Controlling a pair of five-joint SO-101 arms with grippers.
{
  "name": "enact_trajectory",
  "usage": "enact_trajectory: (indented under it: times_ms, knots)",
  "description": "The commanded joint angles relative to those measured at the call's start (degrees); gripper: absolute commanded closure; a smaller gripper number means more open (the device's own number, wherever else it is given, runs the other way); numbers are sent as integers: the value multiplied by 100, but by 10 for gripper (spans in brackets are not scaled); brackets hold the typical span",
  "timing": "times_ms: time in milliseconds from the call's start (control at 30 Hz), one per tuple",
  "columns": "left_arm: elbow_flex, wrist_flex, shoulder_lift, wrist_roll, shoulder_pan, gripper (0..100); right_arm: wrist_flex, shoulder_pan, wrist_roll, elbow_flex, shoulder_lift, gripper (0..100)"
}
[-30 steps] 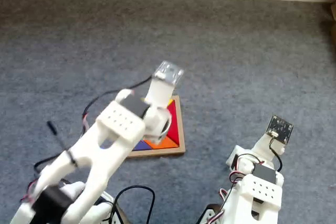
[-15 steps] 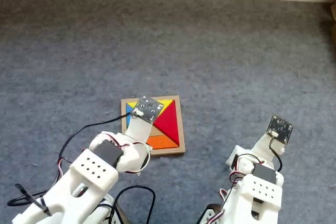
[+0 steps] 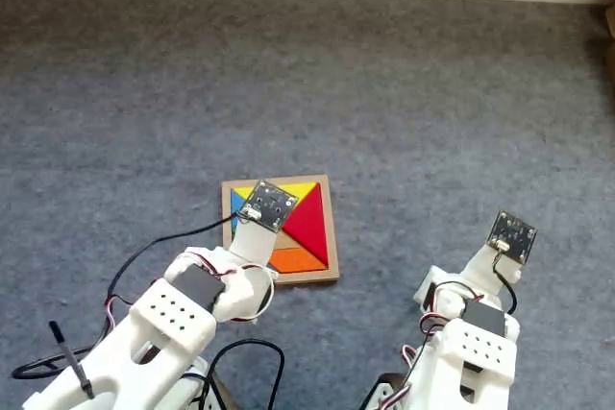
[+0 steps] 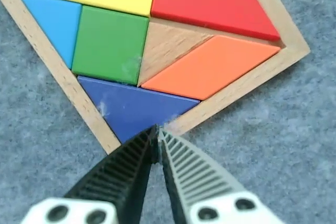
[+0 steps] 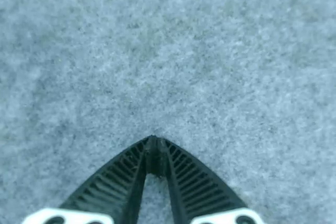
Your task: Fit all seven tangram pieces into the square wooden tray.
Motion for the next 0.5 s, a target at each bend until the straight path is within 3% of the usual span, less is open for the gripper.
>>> enact_trajectory:
  times_ms: [0, 267, 467]
  knots:
    - [-31, -105, -84, 18, -66, 993, -13, 136, 70, 22, 13, 992]
    - [-22, -97, -145, -35, -787, 993, -13, 127, 70, 22, 13, 992]
    - [-444, 88, -154, -35, -1754, 994, -13, 75, 70, 13, 4, 992]
